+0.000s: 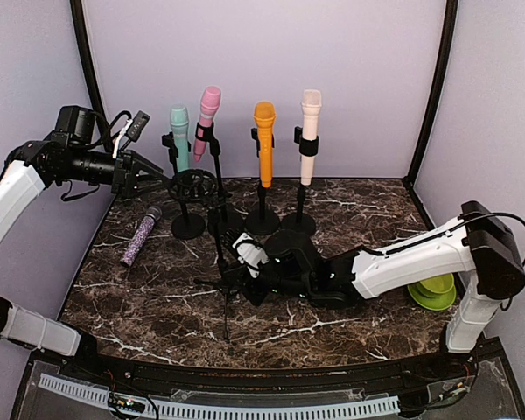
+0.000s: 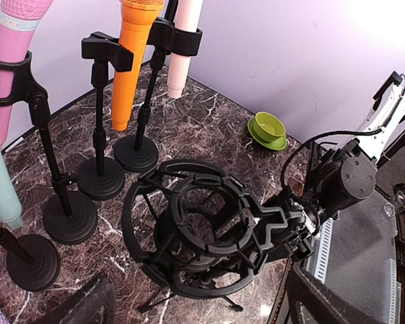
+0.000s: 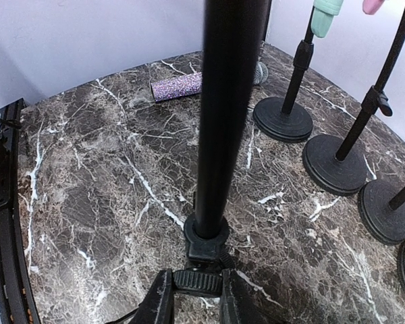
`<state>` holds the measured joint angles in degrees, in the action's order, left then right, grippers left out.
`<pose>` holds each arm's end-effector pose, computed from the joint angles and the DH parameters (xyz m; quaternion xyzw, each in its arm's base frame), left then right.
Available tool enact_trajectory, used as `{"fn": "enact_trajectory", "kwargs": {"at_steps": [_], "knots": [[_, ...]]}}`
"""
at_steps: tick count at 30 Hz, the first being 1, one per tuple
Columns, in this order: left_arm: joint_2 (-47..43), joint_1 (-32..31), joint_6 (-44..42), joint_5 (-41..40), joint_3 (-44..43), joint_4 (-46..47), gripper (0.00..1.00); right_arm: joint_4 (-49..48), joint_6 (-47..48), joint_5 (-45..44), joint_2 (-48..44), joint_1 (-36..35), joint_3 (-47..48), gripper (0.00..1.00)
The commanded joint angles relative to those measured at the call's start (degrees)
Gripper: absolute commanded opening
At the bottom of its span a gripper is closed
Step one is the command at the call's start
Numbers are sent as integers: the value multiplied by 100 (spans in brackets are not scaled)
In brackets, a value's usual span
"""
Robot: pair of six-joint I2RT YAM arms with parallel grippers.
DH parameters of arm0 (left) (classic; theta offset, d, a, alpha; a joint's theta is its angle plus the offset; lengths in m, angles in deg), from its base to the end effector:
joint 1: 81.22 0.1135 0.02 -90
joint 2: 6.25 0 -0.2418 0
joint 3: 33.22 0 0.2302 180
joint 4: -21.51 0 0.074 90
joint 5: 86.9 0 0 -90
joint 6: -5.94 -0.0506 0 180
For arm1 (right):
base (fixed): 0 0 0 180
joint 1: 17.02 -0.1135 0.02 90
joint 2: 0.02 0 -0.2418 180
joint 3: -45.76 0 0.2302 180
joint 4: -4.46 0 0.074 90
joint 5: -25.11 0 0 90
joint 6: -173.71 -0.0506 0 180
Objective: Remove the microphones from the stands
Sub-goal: Unscrew the knob on the stand of the microphone stand.
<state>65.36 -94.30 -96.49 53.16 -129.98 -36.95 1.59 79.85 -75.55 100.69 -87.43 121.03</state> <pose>0.2260 -0.0923 0.3823 0.3720 0.7334 -0.3748 0.4281 0.1386 0.3615 0.2047 -0.4113 0.7207 0.2720 0.4872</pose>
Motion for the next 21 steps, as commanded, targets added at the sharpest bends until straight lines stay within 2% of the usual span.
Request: {"fn": "enact_trajectory", "kwargs": {"at_steps": [1, 5, 10, 21], "knots": [[-10, -25, -40, 98, -91, 35, 90, -179, -179, 155, 7, 30, 196, 10], [-7, -23, -65, 84, 4, 58, 90, -253, -491, 449, -5, 89, 186, 7], [2, -22, -54, 105, 59, 90, 90, -450, -1045, 1243, 49, 260, 135, 3], [21, -31, -135, 130, 165, 141, 90, -665, -1813, 2504, 117, 654, -7, 2]]}}
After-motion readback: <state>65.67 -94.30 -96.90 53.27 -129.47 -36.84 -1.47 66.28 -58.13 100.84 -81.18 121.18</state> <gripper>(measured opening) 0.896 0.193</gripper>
